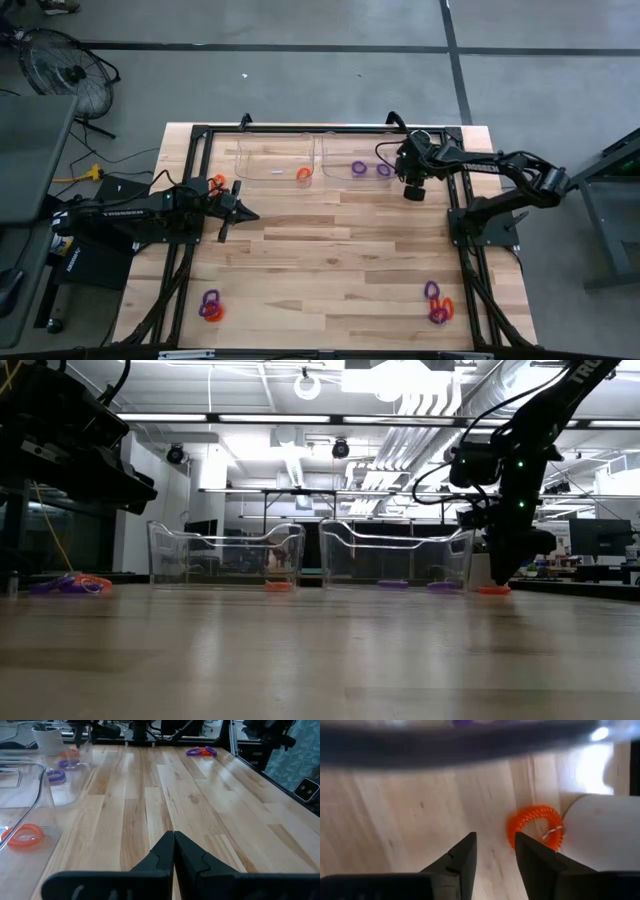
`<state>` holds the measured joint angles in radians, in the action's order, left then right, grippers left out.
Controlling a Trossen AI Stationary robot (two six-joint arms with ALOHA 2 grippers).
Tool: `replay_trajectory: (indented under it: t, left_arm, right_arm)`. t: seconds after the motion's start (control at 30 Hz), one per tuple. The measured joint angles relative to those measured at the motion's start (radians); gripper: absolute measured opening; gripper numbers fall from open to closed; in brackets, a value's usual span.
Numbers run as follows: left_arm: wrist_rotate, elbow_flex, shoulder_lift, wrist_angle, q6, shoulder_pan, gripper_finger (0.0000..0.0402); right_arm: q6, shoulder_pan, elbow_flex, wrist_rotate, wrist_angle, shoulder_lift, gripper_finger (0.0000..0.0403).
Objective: Sort spring keychains
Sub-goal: Put the orange spring keychain into the left transparent bin
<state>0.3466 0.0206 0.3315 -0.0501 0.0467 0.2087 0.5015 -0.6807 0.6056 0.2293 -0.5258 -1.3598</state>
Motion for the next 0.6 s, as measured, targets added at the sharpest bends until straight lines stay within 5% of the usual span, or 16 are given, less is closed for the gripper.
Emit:
replay_trajectory:
  t: [0.6]
  left_arm:
    - [0.000, 0.000, 0.000, 0.000, 0.000, 0.000, 0.0001]
  right_arm:
    - [-0.001, 0.000, 0.048, 0.097, -0.045, 0.038, 0.0141]
